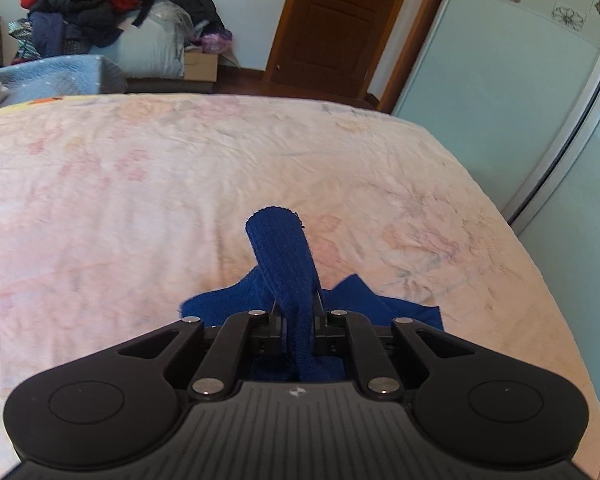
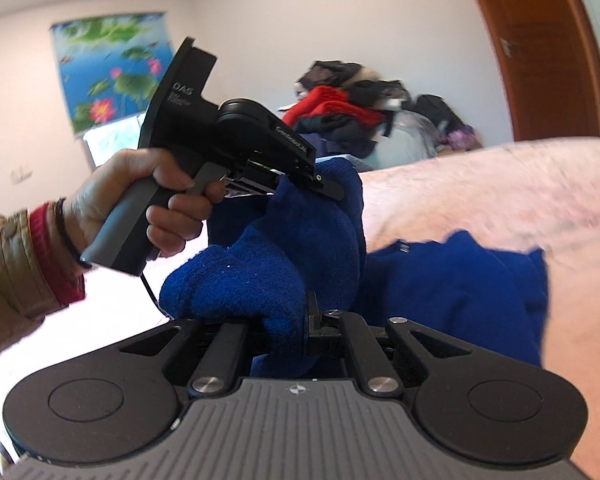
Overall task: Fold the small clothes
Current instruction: 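Fold the sweater over with the right gripper while the left gripper releases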
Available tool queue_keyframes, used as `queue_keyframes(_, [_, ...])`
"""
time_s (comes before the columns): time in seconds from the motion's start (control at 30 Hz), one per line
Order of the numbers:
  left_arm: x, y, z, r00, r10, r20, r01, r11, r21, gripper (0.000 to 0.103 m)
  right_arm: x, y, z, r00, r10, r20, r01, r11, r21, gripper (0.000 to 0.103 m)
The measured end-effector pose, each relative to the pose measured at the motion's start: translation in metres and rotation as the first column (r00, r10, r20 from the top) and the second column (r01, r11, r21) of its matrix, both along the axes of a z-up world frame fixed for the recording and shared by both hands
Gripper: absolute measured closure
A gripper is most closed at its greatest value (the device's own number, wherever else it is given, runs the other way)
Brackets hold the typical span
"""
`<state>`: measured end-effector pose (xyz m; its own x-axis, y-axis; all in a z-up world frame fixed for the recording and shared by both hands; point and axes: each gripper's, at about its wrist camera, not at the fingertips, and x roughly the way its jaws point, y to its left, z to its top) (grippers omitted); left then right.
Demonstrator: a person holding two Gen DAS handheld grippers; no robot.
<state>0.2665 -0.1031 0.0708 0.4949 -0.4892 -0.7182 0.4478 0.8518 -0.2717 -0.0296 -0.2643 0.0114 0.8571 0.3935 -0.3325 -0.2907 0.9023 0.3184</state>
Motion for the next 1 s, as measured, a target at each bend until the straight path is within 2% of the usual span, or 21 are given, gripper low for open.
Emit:
queue_keyframes(0.17, [0.002, -0.045, -0.020, 0.999, -0.031, -0.040, 0.032, 0.999, 0.018, 0.094, 0.001, -0.035, -0.018, 0.997, -0.059, -0.046, 0.063, 0.995, 0.076, 0.095])
queue_keyframes(0.3, [0.001, -0.077, -0.033, 0.997, -0.056, -0.053, 0.060, 0.996, 0.069, 0.093, 0.011, -0.060, -0.034, 0.990, -0.097, -0.100, 0.111, 0.983, 0.149, 0.095])
queue_keyframes(0.4, [0.005, -0.092, -0.035, 0.995, -0.062, -0.077, 0.067, 0.995, 0.067, 0.089, 0.013, -0.074, -0.050, 0.983, -0.093, -0.157, 0.126, 0.968, 0.217, 0.094])
queue_keyframes(0.47, [0.007, -0.098, -0.030, 0.995, -0.058, -0.081, 0.061, 0.998, 0.035, 0.079, 0.015, -0.080, -0.058, 0.979, -0.092, -0.184, 0.134, 0.964, 0.230, 0.094])
queue_keyframes(0.53, [0.008, -0.101, -0.022, 0.996, -0.060, -0.061, 0.059, 0.998, -0.024, 0.055, 0.019, -0.082, -0.064, 0.975, -0.098, -0.201, 0.145, 0.962, 0.230, 0.091])
queue_keyframes(0.57, [0.007, -0.103, -0.016, 0.997, -0.063, -0.039, 0.060, 0.996, -0.061, 0.047, 0.021, -0.083, -0.066, 0.972, -0.096, -0.213, 0.147, 0.960, 0.238, 0.090])
queue_keyframes(0.6, [0.006, -0.104, -0.011, 0.998, -0.063, -0.016, 0.061, 0.994, -0.088, 0.035, 0.022, -0.085, -0.070, 0.970, -0.094, -0.225, 0.152, 0.955, 0.256, 0.088])
queue_keyframes(0.63, [0.003, -0.102, -0.005, 0.998, -0.054, 0.016, 0.055, 0.992, -0.110, 0.031, 0.022, -0.088, -0.073, 0.967, -0.093, -0.236, 0.159, 0.947, 0.279, 0.086])
queue_keyframes(0.77, [-0.006, -0.094, 0.010, 0.992, -0.007, 0.128, 0.021, 0.994, -0.111, 0.030, 0.025, -0.097, -0.083, 0.958, -0.086, -0.275, 0.177, 0.928, 0.328, 0.082])
queue_keyframes(0.8, [-0.008, -0.089, 0.011, 0.990, 0.005, 0.140, 0.010, 0.995, -0.103, 0.029, 0.025, -0.097, -0.085, 0.957, -0.083, -0.279, 0.178, 0.925, 0.335, 0.077])
queue_keyframes(0.87, [-0.010, -0.072, 0.010, 0.988, 0.047, 0.144, -0.034, 0.995, -0.092, 0.029, 0.028, -0.098, -0.088, 0.955, -0.082, -0.285, 0.179, 0.925, 0.336, 0.076])
queue_keyframes(1.0, [-0.011, -0.029, 0.005, 0.986, 0.109, 0.128, -0.092, 0.987, -0.132, 0.029, 0.029, -0.096, -0.086, 0.956, -0.064, -0.288, 0.158, 0.936, 0.314, 0.066])
